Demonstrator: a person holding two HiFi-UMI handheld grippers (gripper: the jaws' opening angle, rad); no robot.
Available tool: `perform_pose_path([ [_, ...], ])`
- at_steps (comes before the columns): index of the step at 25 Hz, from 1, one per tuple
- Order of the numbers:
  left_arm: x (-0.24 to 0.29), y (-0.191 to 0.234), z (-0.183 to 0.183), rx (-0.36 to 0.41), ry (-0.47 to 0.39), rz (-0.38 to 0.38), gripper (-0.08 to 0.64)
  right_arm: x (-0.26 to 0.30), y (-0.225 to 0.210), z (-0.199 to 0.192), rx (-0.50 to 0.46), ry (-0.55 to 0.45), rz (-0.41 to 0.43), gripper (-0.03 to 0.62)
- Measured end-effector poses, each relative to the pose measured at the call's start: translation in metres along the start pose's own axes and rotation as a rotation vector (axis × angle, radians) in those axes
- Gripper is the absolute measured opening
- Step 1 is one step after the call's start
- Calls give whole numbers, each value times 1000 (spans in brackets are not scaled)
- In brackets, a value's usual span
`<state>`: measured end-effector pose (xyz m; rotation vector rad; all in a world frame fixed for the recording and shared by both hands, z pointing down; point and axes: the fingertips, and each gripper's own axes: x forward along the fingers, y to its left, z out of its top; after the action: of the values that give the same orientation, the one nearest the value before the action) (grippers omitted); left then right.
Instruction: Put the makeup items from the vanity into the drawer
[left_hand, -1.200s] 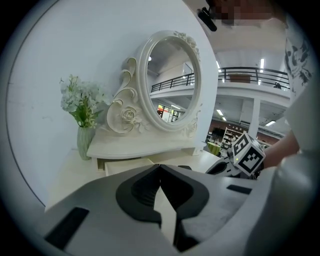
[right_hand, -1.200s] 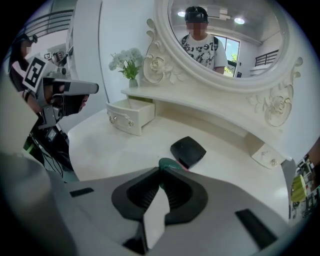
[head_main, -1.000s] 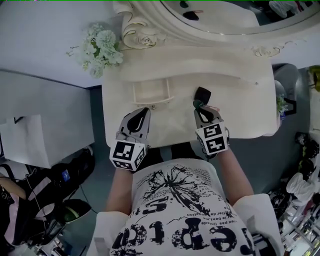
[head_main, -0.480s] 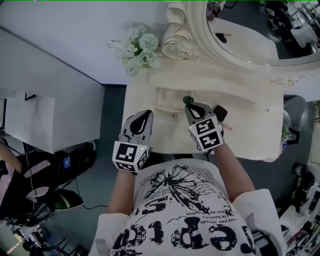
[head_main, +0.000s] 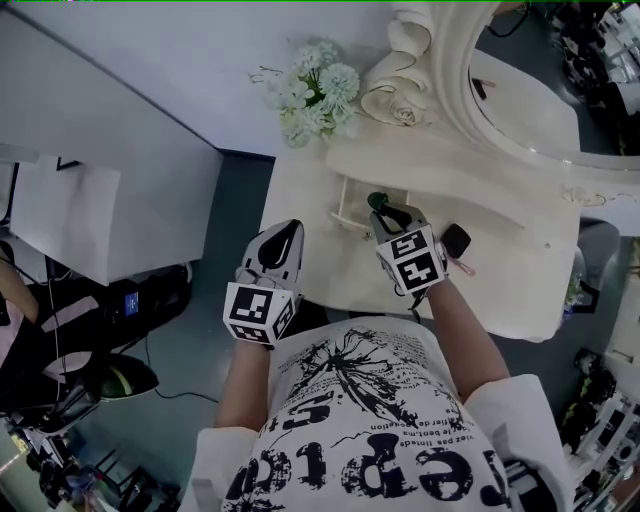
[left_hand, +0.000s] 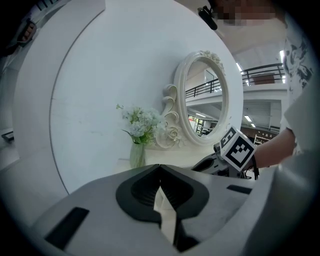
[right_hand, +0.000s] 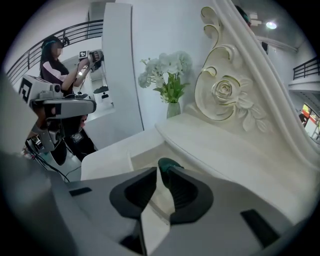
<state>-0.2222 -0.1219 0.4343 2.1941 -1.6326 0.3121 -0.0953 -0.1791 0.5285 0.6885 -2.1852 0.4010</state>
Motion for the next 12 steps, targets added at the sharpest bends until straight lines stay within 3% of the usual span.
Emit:
perform_pose_path([
  [2,0,0,-1,-3,3,0,20,1,0,-1,11,4,2,140],
  [12,12,-11,7,27,0,-53,21,-18,-11,-4,51,-26,-36,187],
])
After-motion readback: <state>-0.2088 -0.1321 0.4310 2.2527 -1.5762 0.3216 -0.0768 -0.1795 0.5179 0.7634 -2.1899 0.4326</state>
